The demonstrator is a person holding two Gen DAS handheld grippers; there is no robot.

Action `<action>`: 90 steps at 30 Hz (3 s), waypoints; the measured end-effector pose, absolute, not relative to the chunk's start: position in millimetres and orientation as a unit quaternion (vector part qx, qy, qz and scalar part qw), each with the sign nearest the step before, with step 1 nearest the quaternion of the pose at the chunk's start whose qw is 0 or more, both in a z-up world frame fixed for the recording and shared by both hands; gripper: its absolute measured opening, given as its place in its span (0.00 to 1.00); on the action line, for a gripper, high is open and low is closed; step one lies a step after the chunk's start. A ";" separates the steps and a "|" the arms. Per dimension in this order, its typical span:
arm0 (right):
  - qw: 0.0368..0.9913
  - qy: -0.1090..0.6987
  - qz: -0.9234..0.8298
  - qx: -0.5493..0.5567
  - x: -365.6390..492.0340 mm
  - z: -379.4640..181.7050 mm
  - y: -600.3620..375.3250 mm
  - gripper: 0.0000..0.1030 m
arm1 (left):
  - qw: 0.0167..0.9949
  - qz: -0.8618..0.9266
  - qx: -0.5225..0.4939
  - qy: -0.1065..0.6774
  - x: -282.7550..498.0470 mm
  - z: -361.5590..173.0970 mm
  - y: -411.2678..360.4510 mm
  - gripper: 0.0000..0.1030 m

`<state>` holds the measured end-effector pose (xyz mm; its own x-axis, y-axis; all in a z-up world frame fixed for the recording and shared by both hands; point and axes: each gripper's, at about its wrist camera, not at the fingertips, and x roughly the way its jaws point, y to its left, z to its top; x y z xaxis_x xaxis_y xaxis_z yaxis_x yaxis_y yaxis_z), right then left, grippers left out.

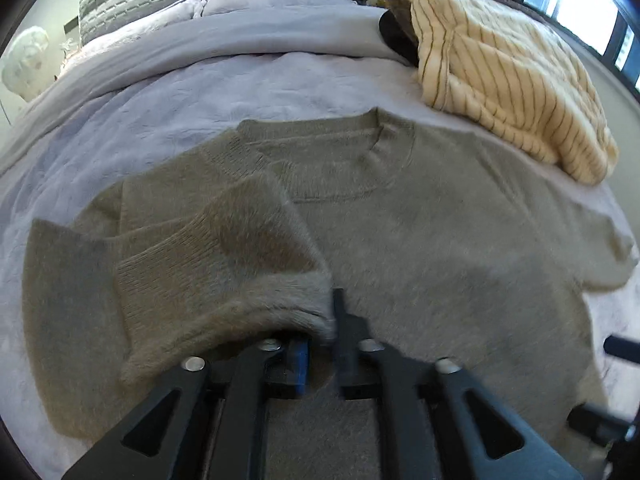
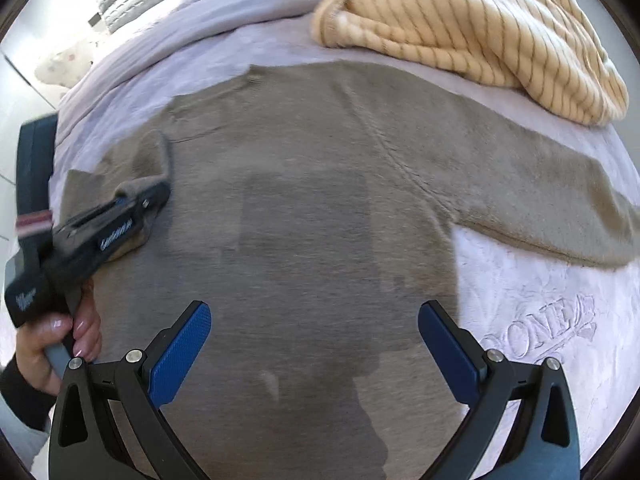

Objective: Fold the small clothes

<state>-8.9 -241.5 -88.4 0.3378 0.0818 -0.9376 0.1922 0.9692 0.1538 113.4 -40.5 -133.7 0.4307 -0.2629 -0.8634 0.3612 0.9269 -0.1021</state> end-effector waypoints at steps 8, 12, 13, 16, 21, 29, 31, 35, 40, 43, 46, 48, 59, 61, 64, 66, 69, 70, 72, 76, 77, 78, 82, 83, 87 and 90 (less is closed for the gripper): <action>0.835 0.546 0.025 0.061 37.6 -77.3 -204.3 1.00 | 0.891 -0.127 0.064 0.430 67.0 -68.7 39.2 0.91; 0.849 0.515 0.081 -0.079 72.7 -78.6 -125.7 1.00 | 0.901 -0.043 0.061 0.427 67.1 -67.1 102.8 0.91; 0.850 0.508 0.088 -0.113 78.4 -82.0 -108.8 1.00 | 0.895 -0.016 0.057 0.443 68.8 -75.2 122.0 0.91; 0.844 0.489 0.092 -0.201 95.6 -100.9 -66.8 0.99 | 0.876 0.039 0.064 0.476 65.3 -104.4 153.8 0.91; 0.844 0.501 0.077 -0.177 123.9 -115.5 -69.8 0.17 | 0.860 0.042 0.084 0.502 60.2 -134.3 159.7 0.91; 0.787 0.514 0.047 0.338 100.3 -137.8 -236.8 0.15 | 0.870 0.053 0.079 0.484 77.0 -139.6 164.6 0.91; 0.775 0.519 0.040 0.359 91.9 -147.8 -250.7 0.15 | 0.868 0.048 0.090 0.487 76.3 -141.1 160.6 0.91; 0.762 0.498 0.051 0.412 79.3 -150.3 -270.5 0.37 | 0.855 0.036 0.115 0.504 63.8 -132.4 162.8 0.91; 0.762 0.483 0.066 0.427 79.4 -145.3 -279.1 0.56 | 0.852 0.002 0.033 0.523 82.1 -110.9 176.4 0.91; 0.758 0.484 0.063 0.433 90.3 -145.9 -278.9 0.56 | 0.849 -0.029 -0.006 0.527 128.0 -118.2 161.8 0.91; 0.747 0.479 0.059 0.458 94.5 -150.3 -285.5 0.55 | 0.844 -0.039 -0.010 0.534 161.8 -133.8 143.2 0.80; 0.745 0.486 0.049 0.454 87.6 -149.5 -287.5 0.24 | 0.839 -0.046 -0.020 0.542 170.4 -140.1 136.1 0.36; 0.741 0.503 0.015 0.444 79.9 -166.6 -317.6 0.07 | 0.847 -0.019 0.004 0.531 157.1 -144.6 147.8 0.24; 0.753 0.510 0.002 0.417 77.9 -161.2 -317.3 0.03 | 0.851 -0.005 0.013 0.526 156.0 -140.1 149.8 0.24; 0.767 0.523 -0.011 0.372 72.7 -151.1 -317.5 0.03 | 0.850 0.037 0.021 0.525 148.4 -135.3 160.0 0.24; 0.767 0.527 -0.009 0.366 65.9 -146.7 -323.1 0.03 | 0.844 0.040 0.002 0.534 145.8 -134.8 171.3 0.24; 0.765 0.525 -0.001 0.371 53.4 -141.1 -332.9 0.09 | 0.839 0.041 0.000 0.542 137.4 -129.1 176.3 0.24; 0.766 0.525 -0.002 0.371 51.3 -140.2 -335.1 0.10 | 0.839 0.036 0.002 0.542 133.3 -126.4 173.4 0.24; 0.766 0.524 -0.002 0.373 38.0 -134.6 -340.7 0.10 | 0.839 0.017 0.008 0.544 123.4 -120.0 163.4 0.24; 0.762 0.519 -0.013 0.387 17.8 -127.1 -353.7 0.36 | 0.830 -0.036 0.016 0.556 106.7 -112.1 126.7 0.24; 0.761 0.517 -0.017 0.391 14.8 -126.6 -356.0 0.52 | 0.828 -0.046 0.017 0.558 102.4 -110.6 116.7 0.24; 0.761 0.511 -0.021 0.398 8.6 -124.6 -361.7 0.54 | 0.825 -0.059 0.017 0.561 98.8 -109.8 105.0 0.24; 0.764 0.499 -0.037 0.407 -5.9 -118.0 -383.0 0.55 | 0.816 -0.108 0.026 0.568 85.1 -110.0 46.8 0.25; 0.765 0.496 -0.041 0.409 -9.7 -116.3 -389.2 0.55 | 0.812 -0.116 0.028 0.571 80.0 -108.9 33.4 0.25; 0.758 0.481 -0.075 0.434 -29.3 -117.2 -428.3 0.55 | 0.786 -0.154 0.038 0.598 72.0 -116.4 -14.4 0.25; 0.751 0.464 -0.105 0.459 -47.2 -120.4 -463.0 0.55 | 0.783 -0.156 0.052 0.599 65.2 -117.6 -40.7 0.77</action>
<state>-47.2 -463.0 -120.4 0.5475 0.2680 -0.7927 0.5833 0.5570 0.5912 65.2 -40.7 -117.6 0.2331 -0.1826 -0.9552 0.3070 0.9458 -0.1059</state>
